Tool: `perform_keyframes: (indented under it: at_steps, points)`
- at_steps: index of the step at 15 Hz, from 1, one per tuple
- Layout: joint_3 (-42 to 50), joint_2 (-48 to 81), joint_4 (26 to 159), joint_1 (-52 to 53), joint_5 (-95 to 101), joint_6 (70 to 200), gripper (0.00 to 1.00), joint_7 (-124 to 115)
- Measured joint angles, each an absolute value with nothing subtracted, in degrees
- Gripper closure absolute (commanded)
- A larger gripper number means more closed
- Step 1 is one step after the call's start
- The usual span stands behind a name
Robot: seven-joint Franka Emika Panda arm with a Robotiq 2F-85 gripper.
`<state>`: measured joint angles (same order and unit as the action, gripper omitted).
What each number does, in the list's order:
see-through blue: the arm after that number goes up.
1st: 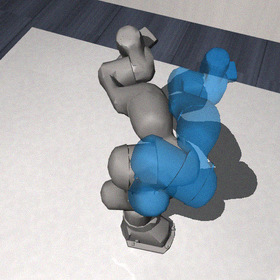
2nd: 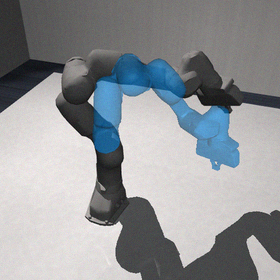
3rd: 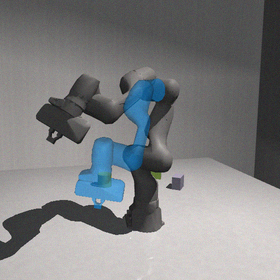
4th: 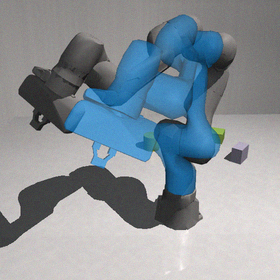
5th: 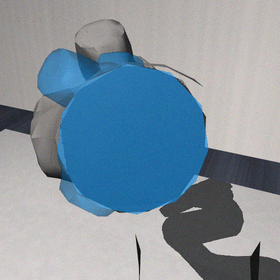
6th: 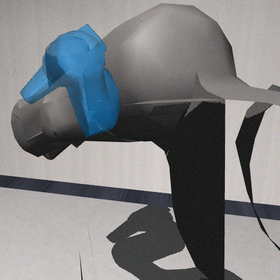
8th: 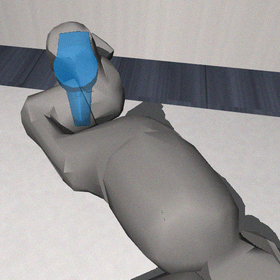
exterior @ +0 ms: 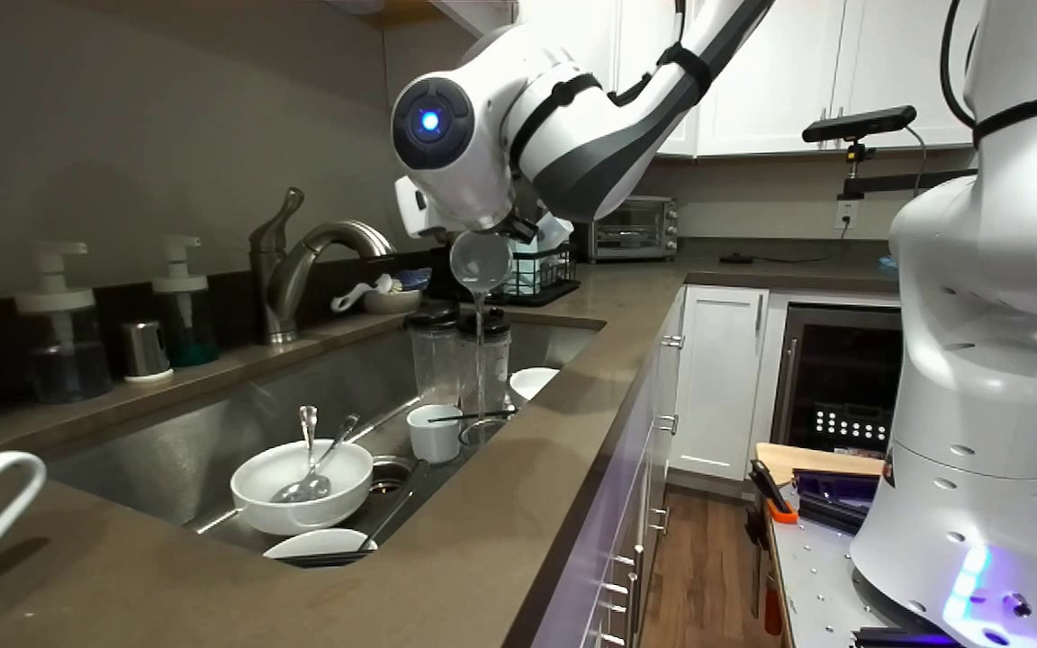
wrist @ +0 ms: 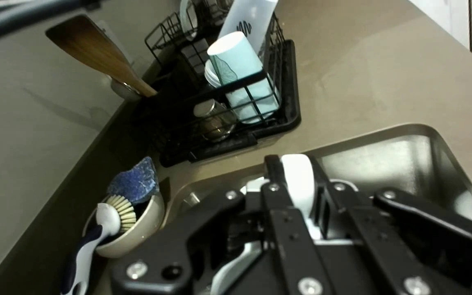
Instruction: Pick the mug to the right of the sink, empty its content into the sink, then put it on the left side of the sink counter
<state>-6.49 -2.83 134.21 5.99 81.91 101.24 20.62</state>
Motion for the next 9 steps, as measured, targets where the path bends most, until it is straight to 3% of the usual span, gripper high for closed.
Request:
perform_keyframes:
  at_steps: [9]
  points:
    - [-7.26,0.20,132.44,7.04,89.70,95.36,0.96,20.09]
